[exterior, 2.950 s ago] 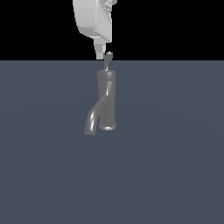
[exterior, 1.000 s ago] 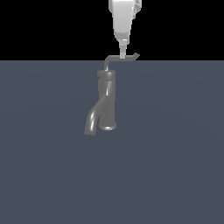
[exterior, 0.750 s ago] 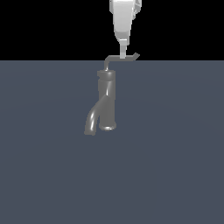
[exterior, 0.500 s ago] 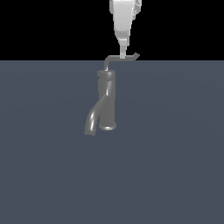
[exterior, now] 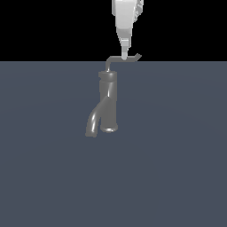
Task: Turn on the faucet by rotating a designated handle.
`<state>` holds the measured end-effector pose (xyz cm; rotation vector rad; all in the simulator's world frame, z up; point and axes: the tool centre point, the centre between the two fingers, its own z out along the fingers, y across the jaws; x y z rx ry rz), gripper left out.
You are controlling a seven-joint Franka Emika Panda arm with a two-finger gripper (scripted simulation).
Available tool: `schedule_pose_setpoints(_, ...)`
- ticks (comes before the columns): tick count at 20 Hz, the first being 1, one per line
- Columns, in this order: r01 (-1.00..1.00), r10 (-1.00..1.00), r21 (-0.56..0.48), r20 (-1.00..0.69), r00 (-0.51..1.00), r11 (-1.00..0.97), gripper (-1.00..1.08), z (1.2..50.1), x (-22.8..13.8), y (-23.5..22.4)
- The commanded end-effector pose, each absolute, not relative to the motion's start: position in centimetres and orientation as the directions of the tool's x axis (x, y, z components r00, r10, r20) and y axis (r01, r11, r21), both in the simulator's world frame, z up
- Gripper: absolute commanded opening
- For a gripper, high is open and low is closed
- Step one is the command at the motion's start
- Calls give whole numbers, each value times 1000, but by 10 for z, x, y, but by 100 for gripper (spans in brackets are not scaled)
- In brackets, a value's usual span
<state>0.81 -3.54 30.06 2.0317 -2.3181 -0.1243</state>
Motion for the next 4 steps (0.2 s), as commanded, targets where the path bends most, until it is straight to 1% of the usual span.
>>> schedule_pose_setpoints(1,-984,-984,0,-1,-176,176,-100,300,52,-73)
schedule_pose_setpoints(4,-984,-984,0,0,-179,179,-100,300,56,-76)
